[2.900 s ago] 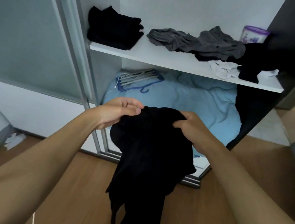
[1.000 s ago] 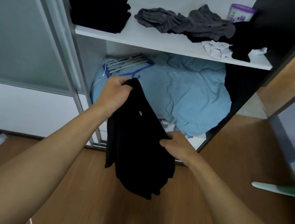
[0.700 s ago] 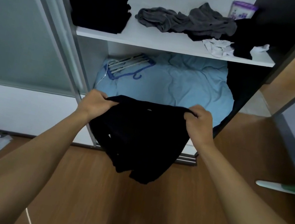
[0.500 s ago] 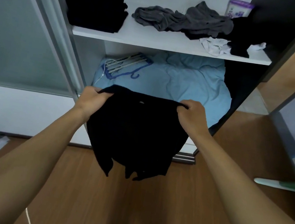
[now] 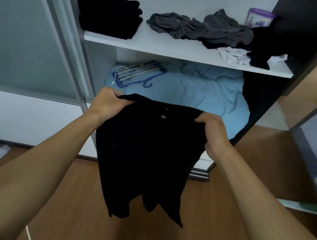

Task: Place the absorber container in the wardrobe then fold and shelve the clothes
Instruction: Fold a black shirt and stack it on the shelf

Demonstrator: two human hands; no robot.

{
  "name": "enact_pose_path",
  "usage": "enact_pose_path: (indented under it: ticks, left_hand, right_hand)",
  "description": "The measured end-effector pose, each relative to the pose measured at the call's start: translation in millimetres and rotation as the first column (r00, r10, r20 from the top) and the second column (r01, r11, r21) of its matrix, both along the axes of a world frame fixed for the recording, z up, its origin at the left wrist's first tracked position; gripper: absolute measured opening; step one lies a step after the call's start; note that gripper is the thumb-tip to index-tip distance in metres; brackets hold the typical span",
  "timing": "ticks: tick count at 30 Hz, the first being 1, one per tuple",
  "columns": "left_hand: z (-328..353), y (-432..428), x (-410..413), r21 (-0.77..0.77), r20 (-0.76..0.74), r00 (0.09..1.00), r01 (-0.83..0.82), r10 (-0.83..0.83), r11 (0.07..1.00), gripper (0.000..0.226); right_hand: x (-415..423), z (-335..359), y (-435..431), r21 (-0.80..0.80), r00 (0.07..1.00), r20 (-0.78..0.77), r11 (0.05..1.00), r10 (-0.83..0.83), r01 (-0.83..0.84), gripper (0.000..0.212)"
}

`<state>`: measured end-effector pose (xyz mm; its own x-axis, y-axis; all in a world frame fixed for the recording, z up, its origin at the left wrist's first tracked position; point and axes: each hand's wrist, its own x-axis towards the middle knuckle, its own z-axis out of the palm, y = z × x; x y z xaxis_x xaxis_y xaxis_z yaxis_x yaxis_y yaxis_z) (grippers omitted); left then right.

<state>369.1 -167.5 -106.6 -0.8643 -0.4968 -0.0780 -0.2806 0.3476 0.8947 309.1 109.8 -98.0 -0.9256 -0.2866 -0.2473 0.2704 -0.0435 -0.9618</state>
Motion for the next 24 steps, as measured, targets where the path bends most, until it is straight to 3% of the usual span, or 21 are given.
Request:
enact_pose_path:
  ticks: [2,5,7,9,12,14,17,20,24]
  left_hand:
    - [-6,-8,1,0.007,0.014,0.998,-0.063,0.063,0.998,0.042]
    - [-11,-16,2,-0.029,0.039,0.995,-0.094,0.095,0.995,0.027]
    - [-11,-22,2,-0.021,0.035,0.992,-0.121,0.122,0.992,0.021]
    - [-11,-28,3,0.012,0.031,0.987,-0.161,0.160,0.987,0.023]
    - [-15,-40,5,0.044,0.034,0.984,-0.174,0.173,0.984,0.040]
    - [-17,-41,6,0.068,0.060,0.990,-0.131,0.127,0.989,0.035]
    - [-17,-41,9,0.085,0.110,0.994,-0.030,0.021,0.996,0.029]
    - [-17,-44,15,0.063,0.147,0.986,0.076,-0.084,0.995,0.039]
    - [-15,-36,28,0.049,0.224,0.900,0.373,-0.375,0.926,0.027]
  right_hand:
    - [3,2,4,0.099,0.975,0.099,0.973,0.198,-0.208,0.024]
    - [10,-3,13,0.355,0.877,0.094,0.807,0.471,-0.472,0.015]
    - [15,-7,20,0.508,0.819,0.104,0.678,0.565,-0.532,0.007]
    - [15,-11,28,0.576,0.791,0.124,0.606,0.599,-0.549,0.022]
    - [14,-11,38,0.472,0.783,0.094,0.665,0.615,-0.579,0.028]
    - [13,-8,36,0.448,0.780,0.009,0.695,0.625,-0.562,0.026]
    - [10,-5,24,0.448,0.856,-0.199,0.821,0.478,-0.354,0.018]
    - [4,-3,23,0.249,0.951,-0.275,0.966,0.140,-0.070,0.016]
    - [-7,-5,30,0.122,0.965,-0.241,0.983,-0.106,0.138,0.016]
